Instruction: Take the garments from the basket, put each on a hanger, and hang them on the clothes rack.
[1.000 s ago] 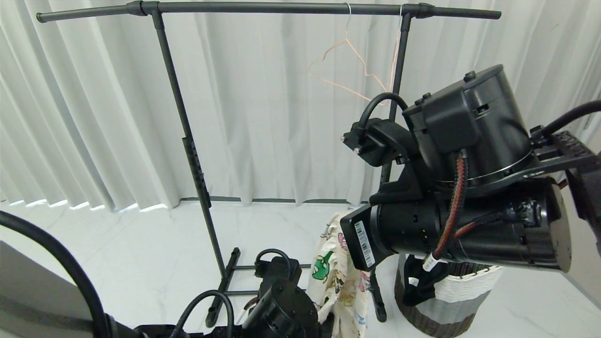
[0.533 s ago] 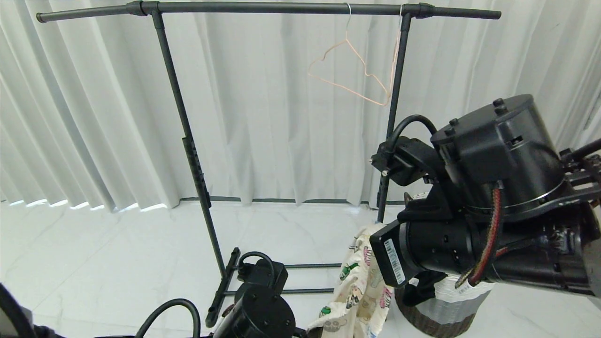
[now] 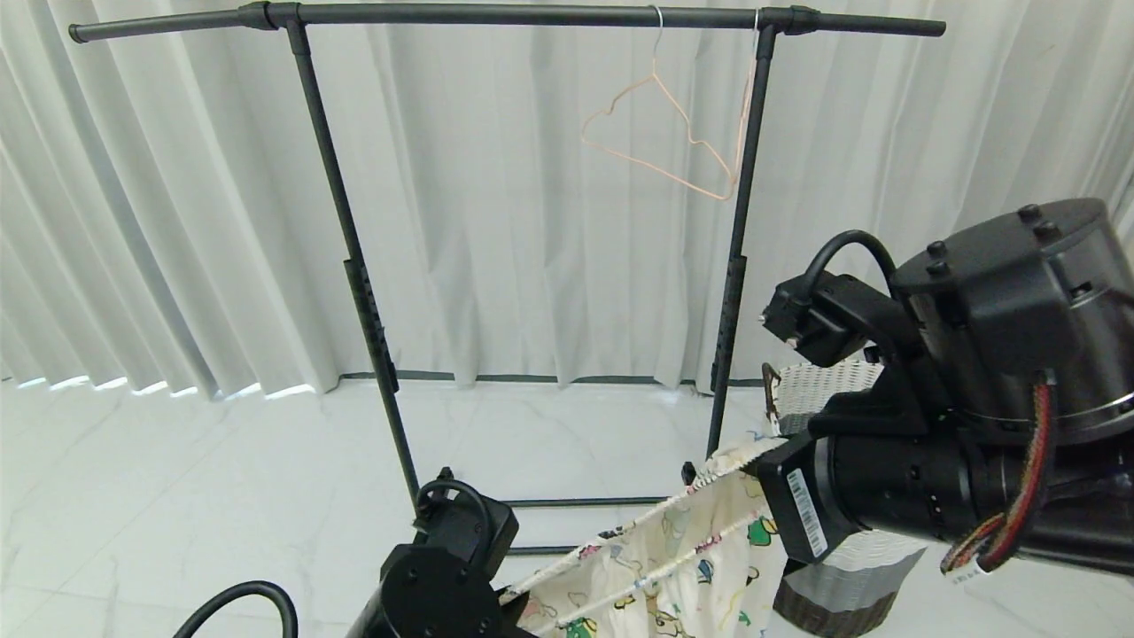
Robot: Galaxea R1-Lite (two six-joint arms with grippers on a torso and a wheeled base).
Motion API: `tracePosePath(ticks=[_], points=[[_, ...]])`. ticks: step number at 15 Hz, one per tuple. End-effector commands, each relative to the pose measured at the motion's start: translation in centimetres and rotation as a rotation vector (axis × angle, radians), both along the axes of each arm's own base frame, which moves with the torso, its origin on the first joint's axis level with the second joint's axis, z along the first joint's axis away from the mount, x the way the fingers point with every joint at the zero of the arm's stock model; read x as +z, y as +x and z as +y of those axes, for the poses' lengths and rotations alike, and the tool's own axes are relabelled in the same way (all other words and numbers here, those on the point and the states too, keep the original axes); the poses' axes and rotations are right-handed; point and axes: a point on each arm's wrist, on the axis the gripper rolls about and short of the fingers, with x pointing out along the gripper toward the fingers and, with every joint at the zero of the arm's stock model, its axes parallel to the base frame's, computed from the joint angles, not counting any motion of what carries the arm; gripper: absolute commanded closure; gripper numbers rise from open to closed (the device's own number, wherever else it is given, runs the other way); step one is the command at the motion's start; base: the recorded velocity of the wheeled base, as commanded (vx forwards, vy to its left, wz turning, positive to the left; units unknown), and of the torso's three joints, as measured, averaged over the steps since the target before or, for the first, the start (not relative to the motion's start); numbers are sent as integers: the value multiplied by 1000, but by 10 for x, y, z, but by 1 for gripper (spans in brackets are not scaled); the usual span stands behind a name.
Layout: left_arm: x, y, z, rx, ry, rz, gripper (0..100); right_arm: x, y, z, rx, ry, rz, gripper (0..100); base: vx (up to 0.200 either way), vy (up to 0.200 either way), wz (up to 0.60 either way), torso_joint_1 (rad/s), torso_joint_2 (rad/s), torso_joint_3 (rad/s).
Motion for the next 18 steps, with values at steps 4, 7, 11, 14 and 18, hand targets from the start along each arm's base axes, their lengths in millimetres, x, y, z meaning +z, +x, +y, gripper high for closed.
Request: tracePosePath(ticks=[4,7,11,14,18], points=[[76,32,14,-106,-160,-210,100,4,-17,-28,-3,28,-13,100,0,0,0,0,0,0],[128,71,23,-89,-157,-273,100,19,-20,-34,-12,88,-39,100,0,0,0,0,0,0],[201,68,18,-155,-190,-271,100,54,-2,-45,-96,186,-114,100,0,0,0,0,0,0],[207,43,11,-242,-183,-233,100,68,3,-52,-135,188,-122,100,0,0,0,0,0,0],[207,35,-2,-305,-175,-244,100,73,-13,-72,-129,151,-94,100,0,0,0,0,0,0]])
